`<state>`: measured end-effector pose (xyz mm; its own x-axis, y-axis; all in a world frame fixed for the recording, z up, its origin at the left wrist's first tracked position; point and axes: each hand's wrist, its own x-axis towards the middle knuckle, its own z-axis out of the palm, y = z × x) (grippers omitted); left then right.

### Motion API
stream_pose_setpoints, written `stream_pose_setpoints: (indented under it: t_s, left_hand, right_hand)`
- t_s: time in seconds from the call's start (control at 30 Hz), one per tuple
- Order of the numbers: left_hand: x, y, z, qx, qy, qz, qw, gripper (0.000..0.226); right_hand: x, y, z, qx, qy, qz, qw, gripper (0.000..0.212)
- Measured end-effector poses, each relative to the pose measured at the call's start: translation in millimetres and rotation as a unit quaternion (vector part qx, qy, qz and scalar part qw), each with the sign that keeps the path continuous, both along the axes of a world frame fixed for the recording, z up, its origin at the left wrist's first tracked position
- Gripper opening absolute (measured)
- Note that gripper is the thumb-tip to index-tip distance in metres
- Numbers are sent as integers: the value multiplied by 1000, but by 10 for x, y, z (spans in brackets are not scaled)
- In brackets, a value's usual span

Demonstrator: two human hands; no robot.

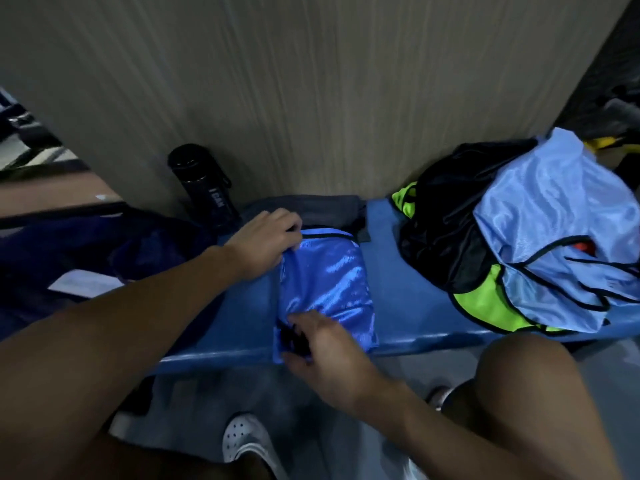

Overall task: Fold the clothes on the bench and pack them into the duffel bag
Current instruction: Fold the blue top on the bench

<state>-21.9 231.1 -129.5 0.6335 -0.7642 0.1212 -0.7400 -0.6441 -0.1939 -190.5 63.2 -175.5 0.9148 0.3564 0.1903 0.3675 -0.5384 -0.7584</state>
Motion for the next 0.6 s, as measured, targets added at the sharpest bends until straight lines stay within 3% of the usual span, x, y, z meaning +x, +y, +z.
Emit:
stream_pose_setpoints:
  t_s: [0.13, 0.2, 0.3, 0.37, 0.43, 0.6]
  left_hand:
    - [-99, 320, -203, -13, 22, 88, 996, 38]
    - [-127, 318, -275, -75, 78, 155, 982, 44]
    - [-187, 147, -255, -174, 170, 207, 948, 50]
    - [-212, 28, -223, -164, 221, 211, 938, 65]
    - [-216, -50, -223, -138, 252, 213, 934, 76]
    - [-221, -46, -337, -82, 235, 243, 938, 72]
  right_hand:
    - [-15, 92, -86, 30, 80, 57, 995, 30]
    - [32, 18, -85, 47, 58, -9, 997, 36]
    - [110, -147, -89, -23, -9, -202, 979, 36]
    - [119, -251, -88, -80, 77, -284, 952, 47]
    - [102, -331, -134, -128, 174, -286, 934, 67]
    - [113, -376, -235, -181, 180, -275, 927, 86]
